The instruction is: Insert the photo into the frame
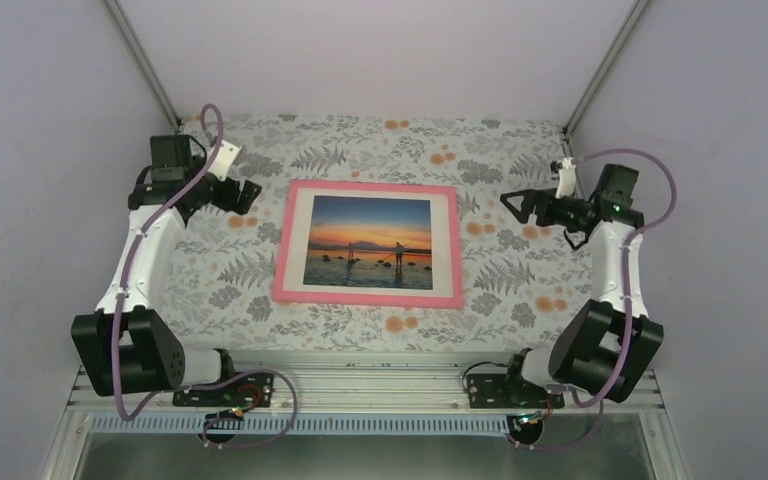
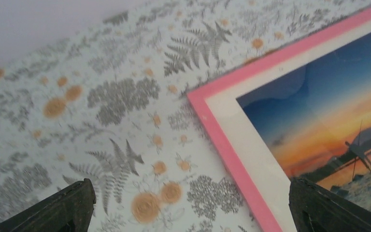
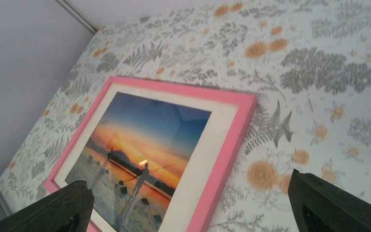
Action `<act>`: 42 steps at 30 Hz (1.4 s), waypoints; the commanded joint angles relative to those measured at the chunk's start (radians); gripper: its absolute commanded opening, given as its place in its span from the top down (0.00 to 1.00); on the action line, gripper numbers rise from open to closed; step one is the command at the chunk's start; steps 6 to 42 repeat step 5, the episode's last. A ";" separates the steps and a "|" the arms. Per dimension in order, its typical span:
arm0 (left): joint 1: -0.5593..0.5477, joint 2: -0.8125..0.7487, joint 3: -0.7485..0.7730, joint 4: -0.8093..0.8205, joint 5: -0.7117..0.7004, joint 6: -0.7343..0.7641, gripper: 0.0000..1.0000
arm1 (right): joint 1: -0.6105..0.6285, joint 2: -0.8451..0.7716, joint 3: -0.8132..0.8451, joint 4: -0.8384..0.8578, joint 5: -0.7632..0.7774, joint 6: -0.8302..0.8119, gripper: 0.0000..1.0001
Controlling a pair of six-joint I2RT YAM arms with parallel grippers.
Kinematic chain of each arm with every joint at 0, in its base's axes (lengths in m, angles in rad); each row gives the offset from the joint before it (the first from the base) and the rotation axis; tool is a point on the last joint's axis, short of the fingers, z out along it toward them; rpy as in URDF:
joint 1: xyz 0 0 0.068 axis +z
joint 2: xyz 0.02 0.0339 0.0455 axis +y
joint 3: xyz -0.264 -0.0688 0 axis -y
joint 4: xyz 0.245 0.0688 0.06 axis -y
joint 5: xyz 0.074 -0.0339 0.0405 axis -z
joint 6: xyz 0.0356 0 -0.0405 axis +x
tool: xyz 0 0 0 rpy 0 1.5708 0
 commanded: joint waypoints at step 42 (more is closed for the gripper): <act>0.013 -0.055 -0.089 0.100 -0.020 -0.045 0.00 | -0.006 -0.104 -0.090 0.093 0.024 0.011 0.00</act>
